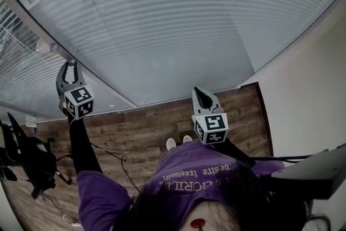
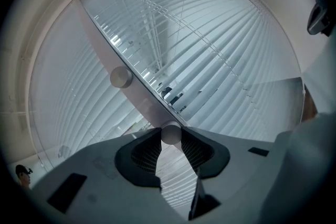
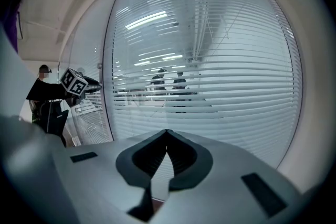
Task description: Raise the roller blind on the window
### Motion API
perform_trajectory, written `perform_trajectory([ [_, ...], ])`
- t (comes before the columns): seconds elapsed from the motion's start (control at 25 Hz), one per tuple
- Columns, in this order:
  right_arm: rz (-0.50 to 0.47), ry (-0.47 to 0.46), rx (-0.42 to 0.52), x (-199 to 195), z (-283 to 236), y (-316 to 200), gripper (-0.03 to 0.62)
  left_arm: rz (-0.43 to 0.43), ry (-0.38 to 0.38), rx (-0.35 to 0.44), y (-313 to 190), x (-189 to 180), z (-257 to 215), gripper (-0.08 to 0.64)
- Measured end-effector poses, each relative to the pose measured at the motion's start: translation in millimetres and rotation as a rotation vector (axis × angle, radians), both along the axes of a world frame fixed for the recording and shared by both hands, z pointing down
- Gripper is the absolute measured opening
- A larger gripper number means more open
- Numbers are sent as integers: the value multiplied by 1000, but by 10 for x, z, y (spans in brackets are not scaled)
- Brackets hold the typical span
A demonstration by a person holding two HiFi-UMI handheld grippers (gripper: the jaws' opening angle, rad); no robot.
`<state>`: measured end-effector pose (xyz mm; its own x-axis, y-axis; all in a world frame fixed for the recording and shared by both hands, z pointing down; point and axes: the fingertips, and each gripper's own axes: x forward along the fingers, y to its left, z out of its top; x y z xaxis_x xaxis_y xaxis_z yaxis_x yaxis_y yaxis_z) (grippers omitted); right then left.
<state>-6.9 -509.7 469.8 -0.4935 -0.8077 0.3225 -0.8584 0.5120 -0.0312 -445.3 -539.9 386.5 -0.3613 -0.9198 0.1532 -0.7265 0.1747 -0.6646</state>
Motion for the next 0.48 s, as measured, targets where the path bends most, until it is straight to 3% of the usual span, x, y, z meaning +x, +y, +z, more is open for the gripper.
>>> perform_trajectory([
  [0.48,-7,5,-3,-23,-19,-25,-3,-28,-188,-51,-16,3,10,121],
])
